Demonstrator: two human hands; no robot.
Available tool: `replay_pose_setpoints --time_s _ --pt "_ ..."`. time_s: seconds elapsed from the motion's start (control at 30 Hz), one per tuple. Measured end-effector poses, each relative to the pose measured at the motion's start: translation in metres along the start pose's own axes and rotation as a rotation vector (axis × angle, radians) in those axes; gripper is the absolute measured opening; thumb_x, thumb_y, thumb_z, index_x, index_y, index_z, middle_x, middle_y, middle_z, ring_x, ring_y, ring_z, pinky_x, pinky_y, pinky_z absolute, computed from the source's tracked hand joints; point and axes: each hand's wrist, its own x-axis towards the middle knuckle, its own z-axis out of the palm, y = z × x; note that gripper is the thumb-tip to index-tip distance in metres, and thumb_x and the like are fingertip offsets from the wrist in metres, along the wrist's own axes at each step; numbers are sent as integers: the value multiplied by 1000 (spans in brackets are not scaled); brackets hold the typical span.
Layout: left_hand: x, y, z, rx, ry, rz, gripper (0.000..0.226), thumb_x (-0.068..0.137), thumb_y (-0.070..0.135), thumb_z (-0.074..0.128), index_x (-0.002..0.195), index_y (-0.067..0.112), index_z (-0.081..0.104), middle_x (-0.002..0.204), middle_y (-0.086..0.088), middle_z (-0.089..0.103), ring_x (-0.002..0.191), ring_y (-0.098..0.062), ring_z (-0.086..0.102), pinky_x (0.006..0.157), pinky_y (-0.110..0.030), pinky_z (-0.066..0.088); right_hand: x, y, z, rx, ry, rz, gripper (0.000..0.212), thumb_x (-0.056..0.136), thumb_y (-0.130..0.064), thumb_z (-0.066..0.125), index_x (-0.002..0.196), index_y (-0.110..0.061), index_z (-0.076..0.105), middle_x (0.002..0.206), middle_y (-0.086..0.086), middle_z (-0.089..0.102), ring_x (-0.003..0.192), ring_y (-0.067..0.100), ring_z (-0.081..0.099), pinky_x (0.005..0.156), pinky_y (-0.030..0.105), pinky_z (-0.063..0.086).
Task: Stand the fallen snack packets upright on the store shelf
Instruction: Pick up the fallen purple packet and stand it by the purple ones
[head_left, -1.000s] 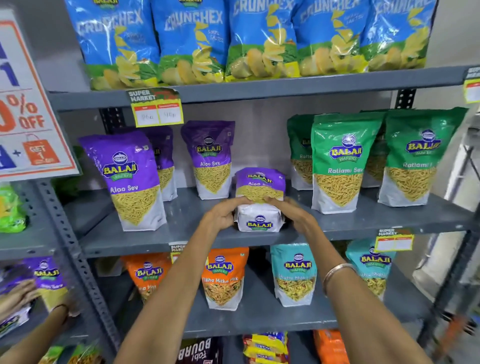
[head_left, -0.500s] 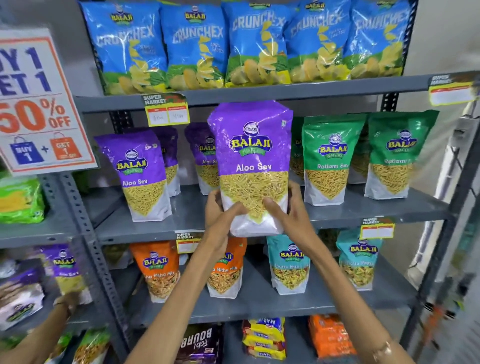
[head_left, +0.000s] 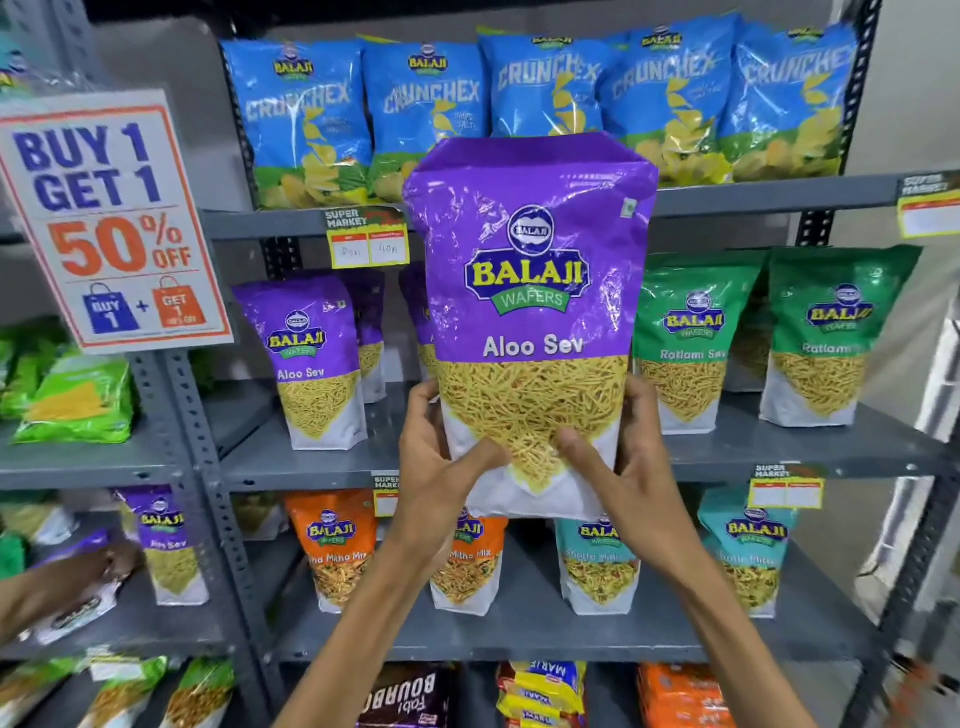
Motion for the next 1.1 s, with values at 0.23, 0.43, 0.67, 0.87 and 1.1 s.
replay_pose_setpoints --time_s 0.23,0.43,0.67,0.87,1.1 --pt "13 -35 -35 99 38 -67 74 64 -13 79 129 6 47 119 -14 74 110 -27 72 92 -40 61 2 51 3 -89 -45 110 57 90 -30 72 136 -27 39 131 -4 63 125 13 63 104 39 51" --pt "63 -85 -84 176 126 -166 80 58 -28 80 125 5 51 113 -8 77 107 -25 73 88 -40 62 43 142 31 -156 22 204 61 89 -6 76 128 -34 38 130 -1 63 117 5 66 101 33 54" --pt "142 -126 -131 293 219 -219 79 61 -29 78 126 6 52 130 -24 68 125 -39 64 102 -49 54 110 219 75 -165 21 270 53 91 -10 74 126 -23 38 116 -19 63 97 -21 62 88 22 49" --pt "168 -151 -160 299 239 -239 78 73 -22 77 142 0 48 140 -20 65 127 -30 64 99 -40 59 141 259 90 -140 32 336 54 90 -12 77 126 -15 38 117 -17 58 99 -17 61 87 10 50" --pt "177 -160 -173 296 219 -269 73 76 -18 78 141 3 51 126 -14 71 112 -22 71 88 -29 63 150 273 90 -50 37 485 57 85 -19 83 125 -6 44 106 -6 64 93 -4 61 66 6 53"
